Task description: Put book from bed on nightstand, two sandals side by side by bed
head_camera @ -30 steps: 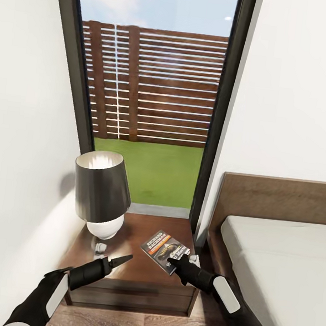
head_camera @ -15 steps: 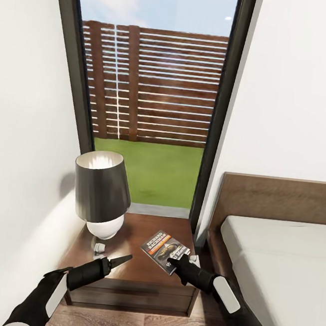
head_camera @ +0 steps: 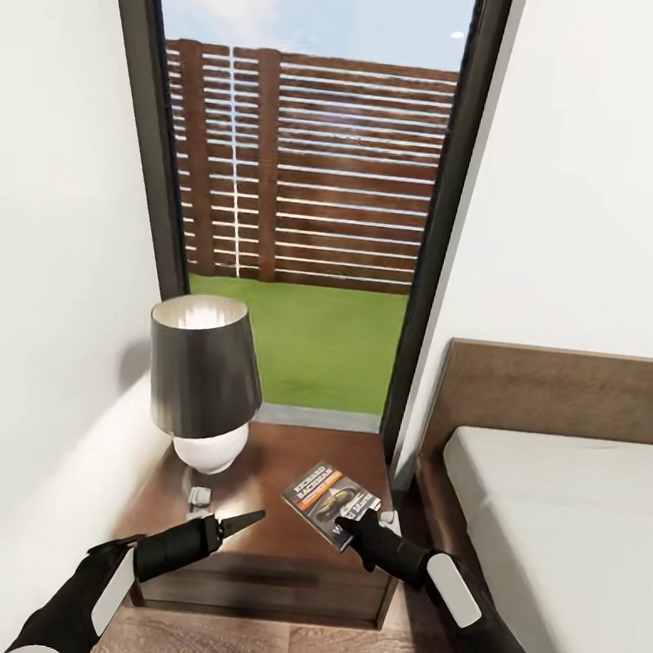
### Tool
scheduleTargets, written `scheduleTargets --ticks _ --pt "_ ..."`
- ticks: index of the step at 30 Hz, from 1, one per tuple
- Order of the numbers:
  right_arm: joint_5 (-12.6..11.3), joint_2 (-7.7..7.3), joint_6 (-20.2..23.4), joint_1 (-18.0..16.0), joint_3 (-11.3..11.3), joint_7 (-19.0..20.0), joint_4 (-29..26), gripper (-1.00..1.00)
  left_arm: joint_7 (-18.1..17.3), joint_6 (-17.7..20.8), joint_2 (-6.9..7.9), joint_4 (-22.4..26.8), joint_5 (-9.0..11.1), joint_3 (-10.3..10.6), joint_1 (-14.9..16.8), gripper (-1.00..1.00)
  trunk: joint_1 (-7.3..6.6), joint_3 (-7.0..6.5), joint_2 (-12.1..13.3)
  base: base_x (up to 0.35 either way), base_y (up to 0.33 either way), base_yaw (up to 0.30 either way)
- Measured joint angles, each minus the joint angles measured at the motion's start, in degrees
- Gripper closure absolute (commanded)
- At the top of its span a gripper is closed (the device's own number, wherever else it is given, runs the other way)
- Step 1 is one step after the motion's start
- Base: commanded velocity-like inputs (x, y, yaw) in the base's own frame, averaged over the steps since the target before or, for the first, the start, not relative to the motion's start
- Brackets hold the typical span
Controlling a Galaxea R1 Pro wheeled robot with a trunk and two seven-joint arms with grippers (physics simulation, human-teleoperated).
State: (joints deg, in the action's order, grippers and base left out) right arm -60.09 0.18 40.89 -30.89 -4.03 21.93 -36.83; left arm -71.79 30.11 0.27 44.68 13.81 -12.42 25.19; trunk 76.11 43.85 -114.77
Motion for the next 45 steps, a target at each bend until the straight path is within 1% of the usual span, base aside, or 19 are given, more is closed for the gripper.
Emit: scheduleTargets --ticks 6,8,11,15,17,23,35,41,45 --pt "-0.01 0.0 0.0 0.01 -0.01 0.01 0.0 1.0 0.51 -0.18 0.1 0.06 -0.17 -0.26 0.0 -1.0 1.32 1.08 -2.41 0.0 0.0 0.0" --pt "-0.06 0.0 0.02 0.0 0.0 0.01 0.0 1.0 1.24 -0.18 0.94 0.06 -0.16 -0.35 0.0 -1.0 1.54 1.26 -2.82 0.0 0.0 0.0" --pt "-0.08 0.0 0.02 0.03 -0.01 0.0 -0.01 1.0 3.07 -0.17 1.59 0.06 -0.1 -0.82 0.0 -1.0 1.54 1.26 -2.82 0.0 0.0 0.0" --pt "-0.11 0.0 0.04 0.01 0.0 0.02 -0.01 1.0 5.71 -0.15 2.32 0.06 -0.05 -3.47 0.0 -1.0 1.54 1.26 -2.82 0.0 0.0 0.0" --pt "-0.09 0.0 0.02 0.01 0.01 0.01 -0.01 1.0 6.04 -0.14 2.4 0.07 -0.04 -3.93 0.0 -1.0 1.54 1.26 -2.82 0.0 0.0 0.0" --pt "-0.09 0.0 0.01 0.01 0.01 0.03 -0.01 1.0 6.25 -0.17 2.45 0.02 -0.04 -4.22 -0.01 -1.0 1.54 1.26 -2.82 0.0 0.0 0.0" --pt "0.0 0.0 0.01 0.01 -0.02 0.01 0.0 1.0 6.26 -0.17 2.28 -0.02 -0.07 -4.24 0.0 -1.0 4.17 3.41 -7.62 0.0 0.0 0.0" --pt "-0.13 0.0 0.02 -0.01 -0.01 0.02 -0.01 1.0 6.26 -0.16 2.28 -0.02 -0.09 -4.24 0.0 -1.0 4.18 3.41 -7.64 0.0 0.0 0.0" --pt "0.02 0.0 0.01 0.02 -0.02 0.01 0.0 1.0 6.26 -0.16 2.27 -0.07 -0.13 -4.24 -0.02 -1.0 5.05 4.13 -9.23 0.0 0.0 0.0"
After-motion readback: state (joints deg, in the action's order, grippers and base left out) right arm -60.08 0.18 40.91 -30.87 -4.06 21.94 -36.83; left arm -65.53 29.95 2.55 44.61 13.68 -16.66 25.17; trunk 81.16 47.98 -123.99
